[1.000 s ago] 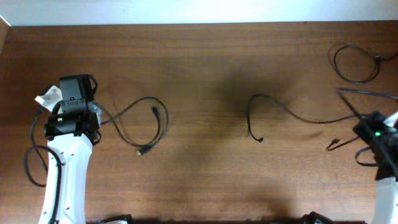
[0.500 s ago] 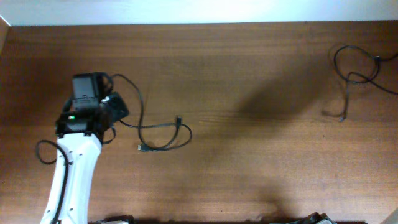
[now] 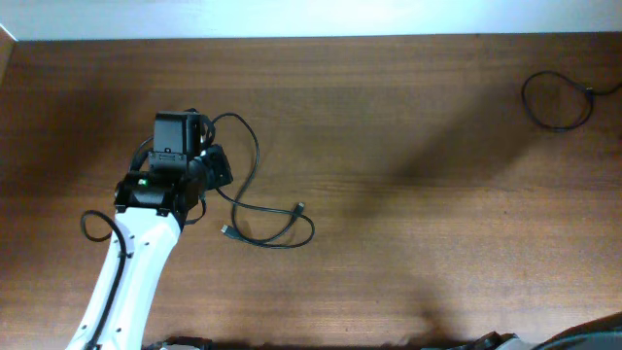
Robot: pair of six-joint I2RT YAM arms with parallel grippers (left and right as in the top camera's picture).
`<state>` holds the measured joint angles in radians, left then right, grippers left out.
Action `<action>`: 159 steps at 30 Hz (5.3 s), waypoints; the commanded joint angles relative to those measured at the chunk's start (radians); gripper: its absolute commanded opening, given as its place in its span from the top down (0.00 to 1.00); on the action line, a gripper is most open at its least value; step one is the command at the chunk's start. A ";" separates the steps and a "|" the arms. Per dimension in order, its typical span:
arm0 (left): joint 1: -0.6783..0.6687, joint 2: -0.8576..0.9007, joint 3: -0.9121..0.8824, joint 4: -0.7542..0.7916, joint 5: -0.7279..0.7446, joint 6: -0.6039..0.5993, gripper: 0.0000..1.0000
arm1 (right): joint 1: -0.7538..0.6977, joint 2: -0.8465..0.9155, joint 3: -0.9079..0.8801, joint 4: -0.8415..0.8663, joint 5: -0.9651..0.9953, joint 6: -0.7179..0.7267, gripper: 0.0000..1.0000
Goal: Untangle cables
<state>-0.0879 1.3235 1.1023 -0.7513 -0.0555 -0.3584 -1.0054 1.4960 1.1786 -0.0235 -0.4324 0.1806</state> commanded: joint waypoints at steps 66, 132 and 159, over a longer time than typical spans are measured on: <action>-0.004 -0.015 -0.002 0.047 0.735 0.541 1.00 | 1.239 -0.074 0.009 -0.542 -0.560 -0.122 0.01; -0.238 -0.015 -0.002 0.134 0.502 0.635 0.01 | -0.061 -0.130 0.212 -1.123 0.235 -0.146 0.96; -0.238 -0.014 -0.002 0.149 0.502 0.635 0.01 | -0.173 0.051 0.212 -0.853 -0.072 -0.076 0.19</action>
<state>-0.3233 1.3235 1.0996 -0.6048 0.4511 0.2871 -1.1759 1.5440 1.3746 -0.8684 -0.3389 0.1085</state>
